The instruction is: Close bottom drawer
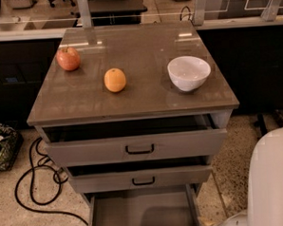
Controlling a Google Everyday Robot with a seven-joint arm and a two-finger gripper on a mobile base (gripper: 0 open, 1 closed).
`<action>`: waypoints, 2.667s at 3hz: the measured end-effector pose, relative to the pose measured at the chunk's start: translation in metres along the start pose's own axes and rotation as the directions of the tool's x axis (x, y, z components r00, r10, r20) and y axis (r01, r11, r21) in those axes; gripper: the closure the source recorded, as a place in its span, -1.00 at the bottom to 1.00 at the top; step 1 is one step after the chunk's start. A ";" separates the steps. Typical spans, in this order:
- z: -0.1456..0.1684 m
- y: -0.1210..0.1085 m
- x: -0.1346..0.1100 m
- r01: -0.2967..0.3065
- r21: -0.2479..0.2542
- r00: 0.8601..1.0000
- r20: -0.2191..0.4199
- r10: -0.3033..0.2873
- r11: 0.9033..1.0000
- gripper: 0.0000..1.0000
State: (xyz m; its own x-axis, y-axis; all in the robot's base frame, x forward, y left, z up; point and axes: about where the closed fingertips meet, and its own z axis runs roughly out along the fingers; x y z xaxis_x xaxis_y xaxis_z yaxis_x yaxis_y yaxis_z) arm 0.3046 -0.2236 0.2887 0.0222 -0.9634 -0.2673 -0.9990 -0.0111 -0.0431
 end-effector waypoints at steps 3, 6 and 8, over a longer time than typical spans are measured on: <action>0.020 0.012 -0.012 0.017 -0.021 0.999 0.041 -0.016 1.000 0.31; 0.044 0.016 -0.013 0.019 -0.042 0.998 0.056 -0.017 0.999 1.00; 0.113 0.007 -0.007 0.042 -0.056 0.999 -0.030 -0.044 0.998 1.00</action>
Offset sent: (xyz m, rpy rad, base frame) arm -0.0082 0.0138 -0.0138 0.0334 0.0107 0.0198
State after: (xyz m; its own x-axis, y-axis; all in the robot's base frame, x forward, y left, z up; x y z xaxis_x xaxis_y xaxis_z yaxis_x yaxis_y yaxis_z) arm 0.3014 -0.1866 0.1813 0.0650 -0.9695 -0.2365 -0.9978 -0.0668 -0.0007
